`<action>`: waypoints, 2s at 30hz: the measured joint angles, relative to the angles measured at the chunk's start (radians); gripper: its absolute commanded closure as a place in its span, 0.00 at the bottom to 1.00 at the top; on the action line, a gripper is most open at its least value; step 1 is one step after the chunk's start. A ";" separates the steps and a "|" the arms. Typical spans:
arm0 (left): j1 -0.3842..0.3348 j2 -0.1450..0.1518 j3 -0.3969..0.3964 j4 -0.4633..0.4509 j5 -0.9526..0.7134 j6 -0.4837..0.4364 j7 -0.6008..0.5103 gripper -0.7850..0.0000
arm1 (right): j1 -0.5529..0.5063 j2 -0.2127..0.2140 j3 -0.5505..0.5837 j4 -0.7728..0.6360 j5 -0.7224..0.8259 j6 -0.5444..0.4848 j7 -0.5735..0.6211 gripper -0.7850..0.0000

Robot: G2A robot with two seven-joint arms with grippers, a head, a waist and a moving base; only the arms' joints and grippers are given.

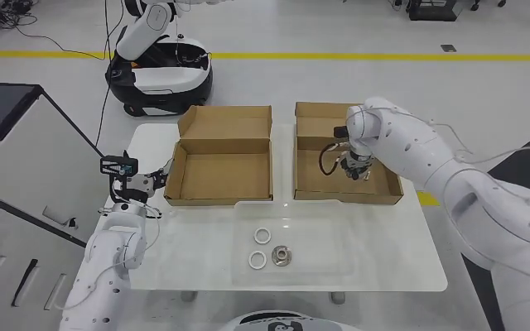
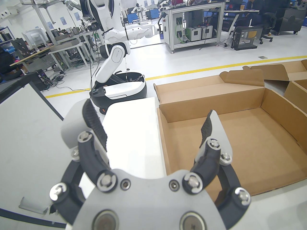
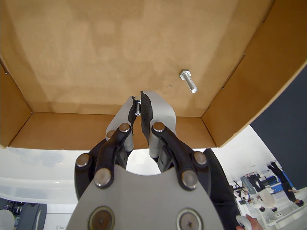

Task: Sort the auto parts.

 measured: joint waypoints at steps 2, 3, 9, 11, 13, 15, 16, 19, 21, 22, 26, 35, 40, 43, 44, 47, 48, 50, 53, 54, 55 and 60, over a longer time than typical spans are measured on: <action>0.000 0.000 0.000 0.000 0.000 0.000 0.000 0.00 | -0.007 0.000 0.000 -0.003 -0.007 0.011 -0.011 1.00; 0.000 0.000 0.000 0.000 0.000 0.000 0.000 0.00 | -0.011 0.001 0.001 -0.006 -0.011 0.019 -0.019 1.00; 0.000 0.000 0.000 0.000 0.000 0.000 0.000 0.00 | -0.033 0.007 0.007 -0.009 -0.029 0.056 -0.056 1.00; 0.000 0.000 0.000 0.000 0.000 0.000 0.000 0.00 | -0.042 0.010 0.009 -0.010 -0.031 0.064 -0.064 1.00; 0.000 0.000 0.000 0.000 0.000 0.000 0.000 0.00 | -0.051 0.013 0.013 -0.014 -0.028 0.066 -0.066 1.00; 0.000 0.000 0.000 0.000 0.000 0.000 0.000 0.00 | -0.058 0.016 0.018 -0.017 -0.022 0.067 -0.067 1.00; 0.000 0.000 0.000 0.000 0.000 0.000 0.000 0.00 | -0.062 0.016 0.021 -0.019 -0.019 0.070 -0.070 1.00; 0.000 0.000 0.000 0.000 0.000 0.000 0.000 0.00 | -0.071 0.020 0.029 -0.027 -0.016 0.080 -0.080 1.00; 0.000 0.000 0.000 0.000 0.000 0.000 0.000 0.00 | -0.077 0.022 0.034 -0.031 -0.015 0.087 -0.087 1.00; 0.000 0.000 0.000 0.000 0.000 0.000 0.000 0.00 | -0.078 0.022 0.036 -0.033 -0.015 0.090 -0.090 1.00; 0.000 0.000 0.000 0.000 0.000 0.000 0.000 0.00 | -0.087 0.027 0.044 -0.043 -0.017 0.099 -0.099 1.00; 0.000 0.000 0.000 0.000 0.000 0.000 0.000 0.00 | -0.097 0.043 0.072 -0.075 -0.020 0.121 -0.121 0.67; 0.000 0.000 0.000 0.000 0.000 0.000 0.000 0.00 | -0.099 0.060 0.091 -0.101 -0.025 0.125 -0.125 0.55; 0.000 0.000 0.000 0.000 0.000 0.000 0.000 0.00 | -0.100 0.072 0.103 -0.117 -0.031 0.126 -0.126 0.53; 0.000 0.000 0.000 0.000 0.000 0.000 0.000 0.00 | -0.099 0.078 0.109 -0.126 -0.035 0.129 -0.128 0.53; 0.000 0.000 0.000 0.000 0.000 0.000 0.000 0.00 | -0.098 0.094 0.135 -0.155 -0.032 0.138 -0.138 0.53; 0.000 0.000 0.000 0.000 0.000 0.000 0.000 0.00 | -0.099 0.103 0.149 -0.173 -0.029 0.139 -0.142 0.53; 0.000 0.000 0.000 0.000 0.000 0.000 0.000 0.00 | -0.104 0.119 0.171 -0.209 -0.034 0.140 -0.150 0.53; 0.000 0.000 0.000 0.000 0.000 0.000 0.000 0.00 | -0.118 0.153 0.220 -0.281 -0.039 0.146 -0.171 0.38; 0.000 0.000 0.000 0.000 0.000 0.000 0.000 0.00 | -0.127 0.168 0.245 -0.318 -0.036 0.150 -0.182 0.28; 0.000 0.000 0.000 0.000 0.000 0.000 0.000 0.00 | -0.135 0.179 0.266 -0.347 -0.030 0.155 -0.190 0.22; 0.000 0.000 0.000 0.000 0.000 0.000 0.000 0.00 | -0.212 0.252 0.404 -0.558 0.005 0.186 -0.231 0.00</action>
